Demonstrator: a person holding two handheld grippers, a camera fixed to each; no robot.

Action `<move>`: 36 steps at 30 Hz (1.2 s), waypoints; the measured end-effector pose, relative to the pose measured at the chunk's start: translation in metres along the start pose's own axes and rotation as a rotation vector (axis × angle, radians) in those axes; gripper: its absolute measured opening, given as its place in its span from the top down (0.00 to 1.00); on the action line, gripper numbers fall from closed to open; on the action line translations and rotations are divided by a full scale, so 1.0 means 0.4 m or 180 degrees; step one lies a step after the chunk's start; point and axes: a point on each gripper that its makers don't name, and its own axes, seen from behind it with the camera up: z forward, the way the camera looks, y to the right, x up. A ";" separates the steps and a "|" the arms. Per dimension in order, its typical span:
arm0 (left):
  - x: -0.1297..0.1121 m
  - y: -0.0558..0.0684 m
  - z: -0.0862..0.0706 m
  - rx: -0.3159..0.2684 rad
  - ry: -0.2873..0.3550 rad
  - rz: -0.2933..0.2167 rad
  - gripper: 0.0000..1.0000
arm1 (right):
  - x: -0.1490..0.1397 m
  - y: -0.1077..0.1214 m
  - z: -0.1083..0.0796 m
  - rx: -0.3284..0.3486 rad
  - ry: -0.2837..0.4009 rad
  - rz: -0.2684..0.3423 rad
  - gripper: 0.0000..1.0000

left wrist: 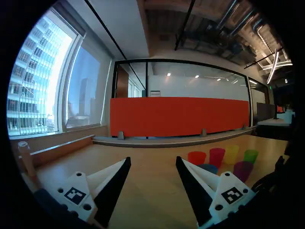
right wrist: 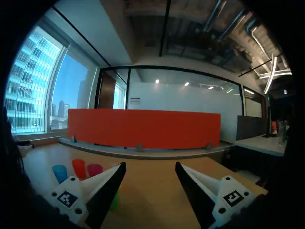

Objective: Pour water

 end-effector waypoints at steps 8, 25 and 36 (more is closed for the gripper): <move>-0.032 -0.003 0.010 -0.0009 -0.0025 0.0026 0.13 | 0.013 0.000 -0.001 -0.0020 0.0000 -0.0024 0.00; -0.063 -0.004 0.024 -0.0027 -0.0109 -0.0010 0.13 | 0.042 -0.013 -0.004 -0.0008 0.0053 -0.0069 0.00; -0.071 -0.004 0.029 -0.0028 -0.0141 -0.0006 0.13 | 0.046 -0.010 -0.008 -0.0009 0.0067 -0.0070 0.00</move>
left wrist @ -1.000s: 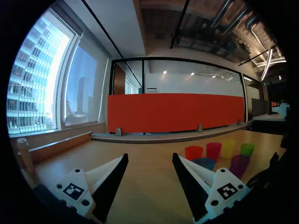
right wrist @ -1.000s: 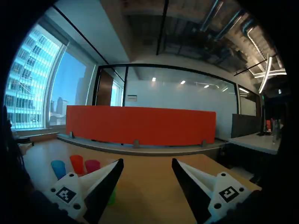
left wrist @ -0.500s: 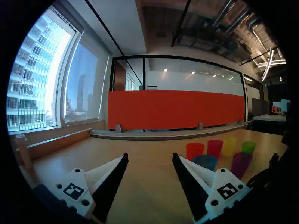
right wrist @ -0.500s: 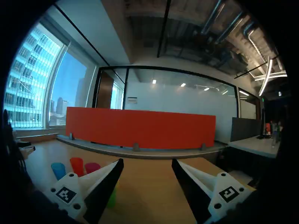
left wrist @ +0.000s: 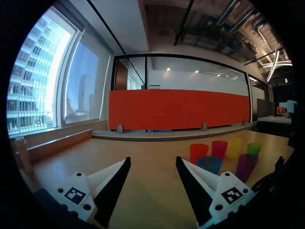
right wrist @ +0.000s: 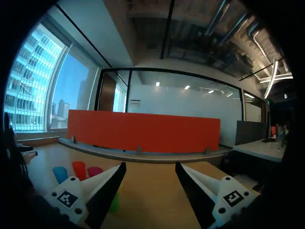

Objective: Pour water

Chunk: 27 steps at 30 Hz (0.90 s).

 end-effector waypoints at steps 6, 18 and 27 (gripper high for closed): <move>-0.001 0.002 0.002 -0.0007 -0.0006 0.0003 0.13 | -0.002 -0.002 -0.001 0.0010 0.0001 -0.0005 0.00; -0.001 0.003 0.002 -0.0014 -0.0006 0.0006 0.13 | -0.019 0.014 -0.003 0.0011 0.0037 0.0000 0.00; -0.002 0.002 0.003 -0.0015 -0.0006 0.0006 0.13 | -0.050 0.045 0.008 -0.0018 0.0072 0.0031 0.00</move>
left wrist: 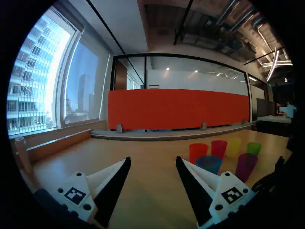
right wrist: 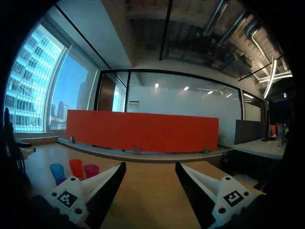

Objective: Pour water

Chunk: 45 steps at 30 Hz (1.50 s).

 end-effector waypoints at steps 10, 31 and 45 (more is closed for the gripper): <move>0.000 0.000 -0.001 0.0001 0.0000 0.0001 0.13 | -0.063 0.011 0.030 -0.0070 0.0013 0.0019 0.00; 0.002 0.001 -0.001 0.0001 0.0000 0.0000 0.13 | -0.169 -0.011 0.067 -0.0024 -0.0102 0.0196 0.00; 0.003 0.001 0.000 0.0000 0.0000 0.0000 0.13 | -0.213 -0.009 0.072 -0.0036 -0.0211 0.0185 0.00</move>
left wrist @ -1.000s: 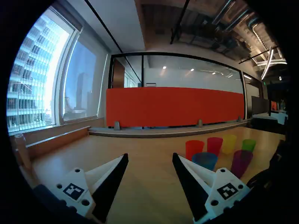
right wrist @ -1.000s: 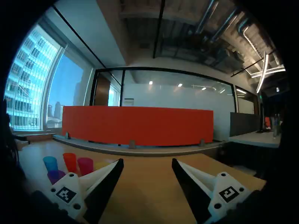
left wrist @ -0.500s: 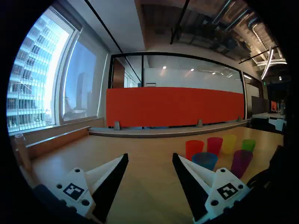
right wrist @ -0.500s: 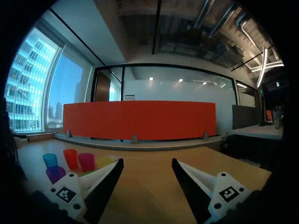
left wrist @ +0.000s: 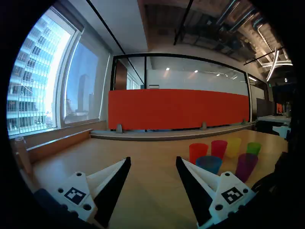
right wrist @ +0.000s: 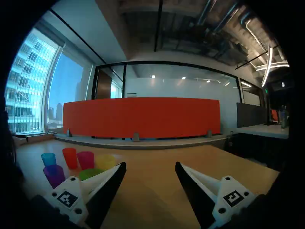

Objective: Pour water

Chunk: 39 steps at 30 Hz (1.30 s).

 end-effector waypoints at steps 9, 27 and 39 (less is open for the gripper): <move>-0.001 0.000 -0.001 0.0000 0.0000 0.0000 0.13 | -0.009 0.007 0.007 -0.0038 -0.0061 -0.0012 0.00; -0.002 0.000 -0.001 0.0000 0.0000 0.0000 0.13 | -0.009 0.000 0.002 -0.0018 -0.0062 -0.0009 0.00; -0.001 -0.001 -0.001 0.0000 0.0000 0.0000 0.13 | -0.013 0.000 0.004 -0.0018 -0.0067 -0.0006 0.00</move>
